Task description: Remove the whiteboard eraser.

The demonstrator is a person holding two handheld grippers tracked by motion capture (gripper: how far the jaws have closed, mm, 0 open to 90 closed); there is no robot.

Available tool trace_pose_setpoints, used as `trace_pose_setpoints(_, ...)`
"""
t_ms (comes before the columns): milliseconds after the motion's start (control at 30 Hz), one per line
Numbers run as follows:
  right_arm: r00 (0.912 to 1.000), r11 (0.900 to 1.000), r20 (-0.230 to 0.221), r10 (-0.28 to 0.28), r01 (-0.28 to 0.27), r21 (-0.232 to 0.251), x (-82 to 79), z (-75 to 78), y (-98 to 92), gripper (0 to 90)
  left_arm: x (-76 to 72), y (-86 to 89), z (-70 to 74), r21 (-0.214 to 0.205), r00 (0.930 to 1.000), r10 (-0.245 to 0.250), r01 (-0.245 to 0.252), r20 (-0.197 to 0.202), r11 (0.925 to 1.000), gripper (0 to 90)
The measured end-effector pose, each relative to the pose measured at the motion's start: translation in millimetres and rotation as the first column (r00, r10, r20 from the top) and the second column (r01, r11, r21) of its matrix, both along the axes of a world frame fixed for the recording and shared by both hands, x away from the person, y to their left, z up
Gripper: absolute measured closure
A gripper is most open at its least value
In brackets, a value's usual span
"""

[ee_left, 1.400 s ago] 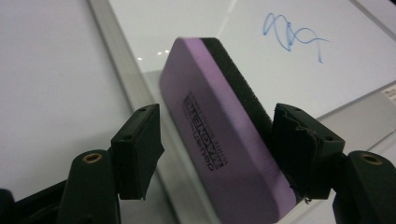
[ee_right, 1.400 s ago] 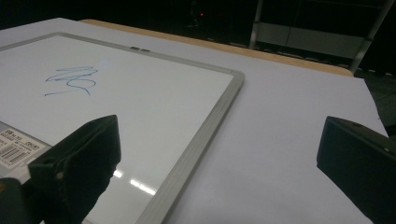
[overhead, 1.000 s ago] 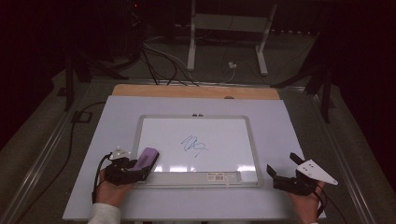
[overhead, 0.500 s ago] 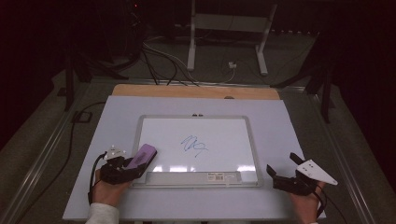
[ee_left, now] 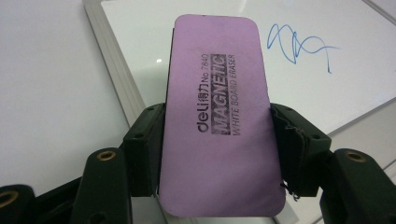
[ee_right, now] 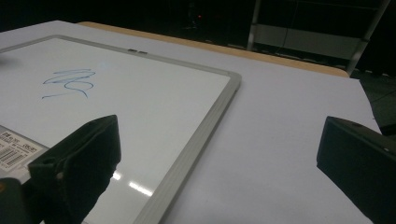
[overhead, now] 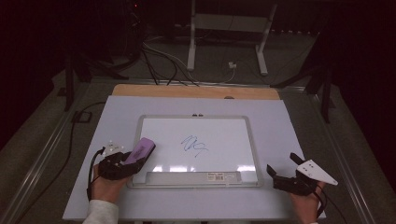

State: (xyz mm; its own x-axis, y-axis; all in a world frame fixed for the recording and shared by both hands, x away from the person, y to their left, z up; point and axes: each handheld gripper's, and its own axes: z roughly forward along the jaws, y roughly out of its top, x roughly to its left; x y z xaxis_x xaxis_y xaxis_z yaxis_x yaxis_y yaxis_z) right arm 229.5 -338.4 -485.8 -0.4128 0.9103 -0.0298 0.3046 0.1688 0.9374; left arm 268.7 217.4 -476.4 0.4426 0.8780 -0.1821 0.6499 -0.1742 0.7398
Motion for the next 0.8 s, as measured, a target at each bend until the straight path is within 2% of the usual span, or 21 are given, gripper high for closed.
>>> trace_pose_setpoints(433,1.0,1.0,0.001,0.0,0.0,0.001,-0.2,0.1,-0.1,0.2,11.6,-6.3,9.1,0.012,0.9989,-0.01,0.01,0.045,0.9999,41.6)
trace_pose_setpoints(800,1.0,1.0,0.002,0.001,-0.001,0.0,-0.1,0.1,0.0,0.2,21.1,-15.1,11.0,0.024,0.9972,-0.025,0.023,0.071,0.9994,41.6)
